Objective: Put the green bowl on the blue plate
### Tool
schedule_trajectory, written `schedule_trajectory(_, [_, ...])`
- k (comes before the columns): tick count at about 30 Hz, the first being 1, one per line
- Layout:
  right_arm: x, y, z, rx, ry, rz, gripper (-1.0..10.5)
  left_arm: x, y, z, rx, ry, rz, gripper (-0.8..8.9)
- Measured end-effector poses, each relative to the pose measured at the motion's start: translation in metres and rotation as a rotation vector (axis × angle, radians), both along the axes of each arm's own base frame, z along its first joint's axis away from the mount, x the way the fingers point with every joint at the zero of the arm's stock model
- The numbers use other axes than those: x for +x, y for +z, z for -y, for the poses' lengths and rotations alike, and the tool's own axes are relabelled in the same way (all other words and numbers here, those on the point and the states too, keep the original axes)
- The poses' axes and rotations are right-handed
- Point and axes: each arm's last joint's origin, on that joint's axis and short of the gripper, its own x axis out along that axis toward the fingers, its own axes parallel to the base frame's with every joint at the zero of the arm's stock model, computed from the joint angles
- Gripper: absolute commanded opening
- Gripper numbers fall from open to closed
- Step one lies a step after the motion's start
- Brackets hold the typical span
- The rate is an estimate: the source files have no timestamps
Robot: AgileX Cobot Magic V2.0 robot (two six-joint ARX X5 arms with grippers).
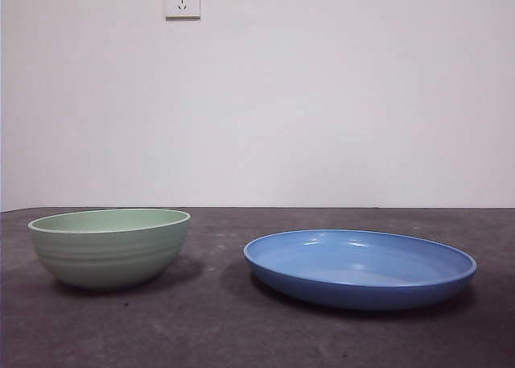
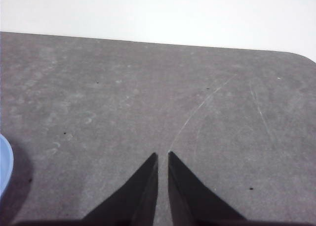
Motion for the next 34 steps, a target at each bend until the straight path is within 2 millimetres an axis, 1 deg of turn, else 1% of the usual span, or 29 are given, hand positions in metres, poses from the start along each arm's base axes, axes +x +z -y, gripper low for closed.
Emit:
schedule_trajectory(2, [0.000, 0.002, -0.001, 0.023, 0.022, 0.023, 0.3, 0.000, 0.001, 0.000, -0.001, 0.000, 0.011, 0.15])
schedule_trajectory(8, [0.000, 0.003, -0.002, 0.140, 0.039, 0.038, 0.1, 0.000, 0.003, 0.000, -0.014, 0.002, 0.023, 0.15])
schedule_trajectory(11, [-0.001, 0.009, -0.002, 0.227, 0.045, 0.054, 0.1, -0.001, 0.012, 0.000, -0.057, 0.007, 0.033, 0.15])
schedule_trajectory(14, [-0.004, 0.029, -0.002, 0.311, 0.046, 0.107, 0.1, -0.002, 0.030, 0.000, -0.121, 0.006, 0.068, 0.15])
schedule_trajectory(16, [-0.006, 0.047, -0.002, 0.365, 0.053, 0.150, 0.1, -0.003, 0.043, 0.001, -0.159, -0.001, 0.087, 0.15])
schedule_trajectory(19, [-0.007, 0.068, -0.003, 0.423, 0.088, 0.154, 0.1, -0.002, 0.063, 0.002, -0.192, -0.010, 0.089, 0.15])
schedule_trajectory(21, [-0.006, 0.080, -0.005, 0.449, 0.138, 0.120, 0.1, -0.002, 0.079, 0.003, -0.199, -0.014, 0.079, 0.15])
schedule_trajectory(26, [-0.001, 0.114, -0.010, 0.493, 0.312, 0.012, 0.1, 0.001, 0.126, 0.005, -0.205, -0.038, 0.053, 0.15])
schedule_trajectory(31, [0.008, 0.144, -0.014, 0.511, 0.423, -0.122, 0.1, 0.009, 0.171, 0.011, -0.219, -0.136, 0.013, 0.15])
schedule_trajectory(34, [0.013, 0.164, -0.017, 0.494, 0.490, -0.175, 0.1, 0.014, 0.191, 0.015, -0.225, -0.221, -0.040, 0.15])
